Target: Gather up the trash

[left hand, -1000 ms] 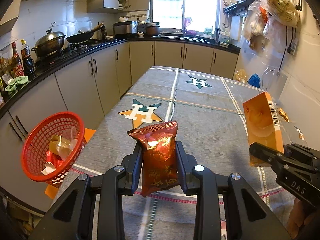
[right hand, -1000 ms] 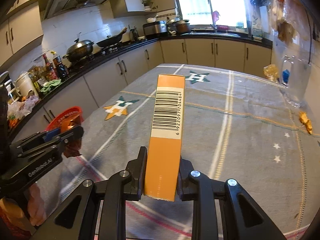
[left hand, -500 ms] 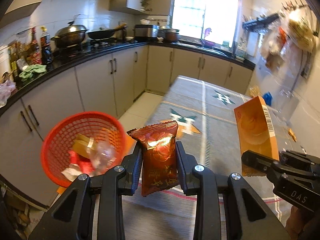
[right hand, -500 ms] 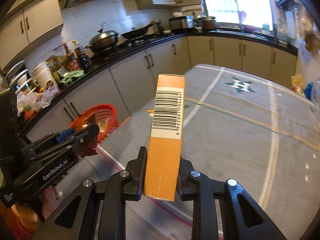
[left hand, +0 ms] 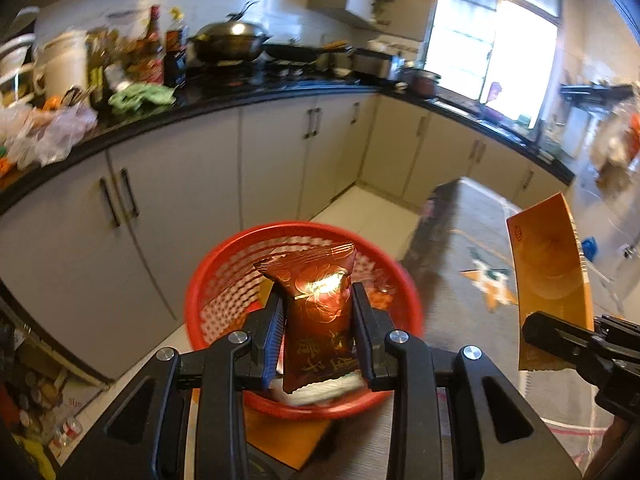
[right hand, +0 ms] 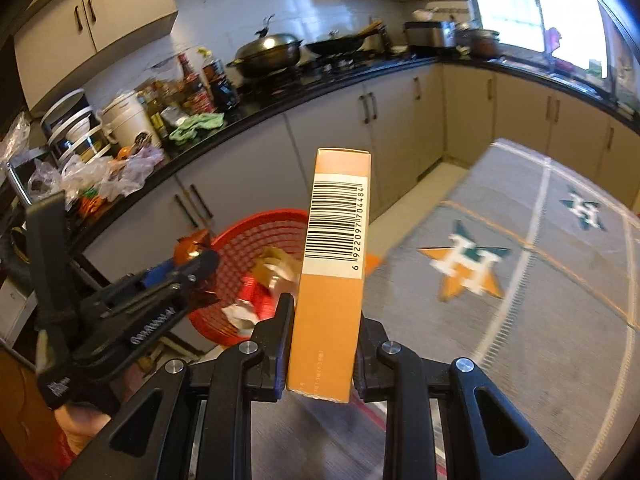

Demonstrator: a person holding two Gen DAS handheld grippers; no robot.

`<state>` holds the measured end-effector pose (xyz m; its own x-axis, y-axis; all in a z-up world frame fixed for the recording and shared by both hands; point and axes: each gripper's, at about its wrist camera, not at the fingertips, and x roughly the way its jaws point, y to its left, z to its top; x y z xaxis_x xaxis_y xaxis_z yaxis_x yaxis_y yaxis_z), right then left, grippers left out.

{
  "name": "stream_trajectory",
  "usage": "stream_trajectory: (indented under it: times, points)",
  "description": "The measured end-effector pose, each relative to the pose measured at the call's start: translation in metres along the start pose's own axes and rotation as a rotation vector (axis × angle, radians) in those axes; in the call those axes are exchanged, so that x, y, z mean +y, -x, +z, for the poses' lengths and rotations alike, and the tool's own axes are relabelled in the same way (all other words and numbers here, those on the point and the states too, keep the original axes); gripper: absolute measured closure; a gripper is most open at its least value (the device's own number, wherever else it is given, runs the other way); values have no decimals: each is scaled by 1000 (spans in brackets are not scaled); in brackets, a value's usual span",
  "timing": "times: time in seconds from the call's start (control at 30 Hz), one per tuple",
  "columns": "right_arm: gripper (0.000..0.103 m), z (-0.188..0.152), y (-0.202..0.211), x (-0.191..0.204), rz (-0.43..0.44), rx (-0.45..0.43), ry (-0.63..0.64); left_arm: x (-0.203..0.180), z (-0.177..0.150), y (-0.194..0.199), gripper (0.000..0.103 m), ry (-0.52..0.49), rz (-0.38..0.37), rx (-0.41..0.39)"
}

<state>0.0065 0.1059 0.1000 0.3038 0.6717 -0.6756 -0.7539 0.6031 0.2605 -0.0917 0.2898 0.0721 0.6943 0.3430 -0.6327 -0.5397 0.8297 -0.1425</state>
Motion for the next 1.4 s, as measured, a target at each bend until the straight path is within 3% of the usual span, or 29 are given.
stream_trajectory:
  times: [0.37, 0.57, 0.7, 0.8, 0.97, 1.07, 1.17, 1.27, 1.4]
  points:
    - [74, 24, -93, 16, 67, 131, -32, 31, -6, -42, 72, 21, 20, 53]
    - [61, 24, -105, 12, 84, 146, -46, 38, -6, -43, 55, 19, 15, 33]
    - [61, 20, -85, 6, 96, 105, -62, 32, -7, -35, 48, -3, 8, 16]
    - [60, 11, -56, 2, 68, 51, -56, 21, -10, -20, 36, -33, 31, -26]
    - [47, -7, -1, -5, -11, -52, -56, -8, -22, 25, 22, -105, 71, -132]
    - [38, -29, 34, -10, -104, -123, -39, -24, -31, 56, 9, -136, 74, -197]
    - [33, -52, 54, -18, -168, -147, -39, -39, -39, 82, 7, -161, 81, -232]
    - [33, -71, 74, -29, -214, -140, -61, -57, -44, 95, 7, -194, 87, -190]
    - [24, -91, 107, -34, -283, -232, -54, -71, -53, 115, 6, -228, 133, -187]
